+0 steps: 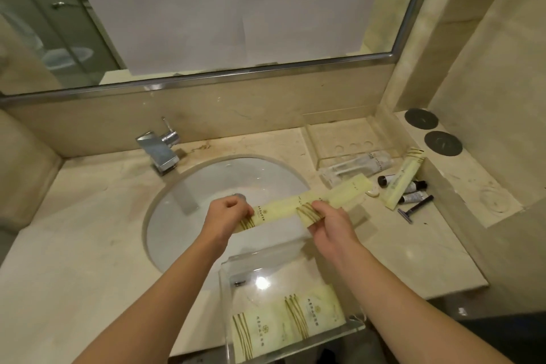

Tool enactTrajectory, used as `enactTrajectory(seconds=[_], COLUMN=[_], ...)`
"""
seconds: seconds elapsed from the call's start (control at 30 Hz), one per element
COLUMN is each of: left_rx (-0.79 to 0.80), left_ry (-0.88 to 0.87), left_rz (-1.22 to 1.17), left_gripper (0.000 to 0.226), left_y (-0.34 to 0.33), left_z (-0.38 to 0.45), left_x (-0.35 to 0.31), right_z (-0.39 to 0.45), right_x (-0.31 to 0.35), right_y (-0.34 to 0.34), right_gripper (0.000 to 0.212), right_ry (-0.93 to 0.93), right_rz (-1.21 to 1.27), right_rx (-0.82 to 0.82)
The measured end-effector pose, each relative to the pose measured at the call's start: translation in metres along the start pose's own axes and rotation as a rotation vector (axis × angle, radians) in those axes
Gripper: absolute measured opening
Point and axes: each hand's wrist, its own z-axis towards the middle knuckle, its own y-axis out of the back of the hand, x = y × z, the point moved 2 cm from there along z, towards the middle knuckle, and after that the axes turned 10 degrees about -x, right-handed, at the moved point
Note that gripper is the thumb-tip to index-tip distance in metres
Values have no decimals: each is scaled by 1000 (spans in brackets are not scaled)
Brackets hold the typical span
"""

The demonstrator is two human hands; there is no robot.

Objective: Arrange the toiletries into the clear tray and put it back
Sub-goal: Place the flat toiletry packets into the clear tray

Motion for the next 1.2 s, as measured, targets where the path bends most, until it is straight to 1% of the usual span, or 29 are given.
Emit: enactTrajectory(seconds=[0.07, 0.17, 0.23, 0.37, 0.43, 0.5, 0.57, 0.6, 0.67, 0.73, 0.87, 1.0, 1.1, 1.2], left_rx=[53, 170, 243, 345, 391, 430, 462, 474, 495, 507, 502, 505, 504, 494], left_ry=[-25, -31, -30, -56, -60, -74, -97, -113, -132, -139, -228, -308, -360, -410], left_rz=[43, 87, 146, 292, 356, 410, 487, 533, 611, 679, 822, 953, 1016, 1066], left_gripper=[8, 22, 25, 25, 26, 27, 27, 26, 26, 25, 27, 29, 33, 33], left_y=[4, 7, 8, 9, 10, 9, 7, 5, 3, 2, -1, -3, -5, -7], left_z=[-2, -3, -5, -10, -12, -16, -19, -21, -22, -23, -24, -27, -31, -35], left_x=[5, 12, 16, 24, 30, 37, 44, 48, 55, 62, 72, 81, 87, 88], right_z=[-2, -5, -5, -3, -2, 0, 1, 0, -1, -1, -1, -3, -8, -12], right_x=[2, 2, 2, 2, 2, -1, -5, -7, -12, -16, -21, -22, -22, -24], right_y=[2, 7, 12, 24, 31, 39, 47, 51, 58, 63, 68, 67, 65, 63], right_gripper=[20, 11, 7, 7, 6, 4, 11, 14, 11, 12, 23, 12, 14, 19], right_ry=[39, 89, 109, 118, 127, 154, 180, 190, 204, 203, 201, 285, 303, 304], right_rz=[-44, -141, -188, -232, -272, -420, -603, -679, -796, -857, -930, -1003, -1010, -982], right_rx=[-8, -3, -13, -62, -51, -16, -10, -11, -4, 11, 22, 23, 35, 75])
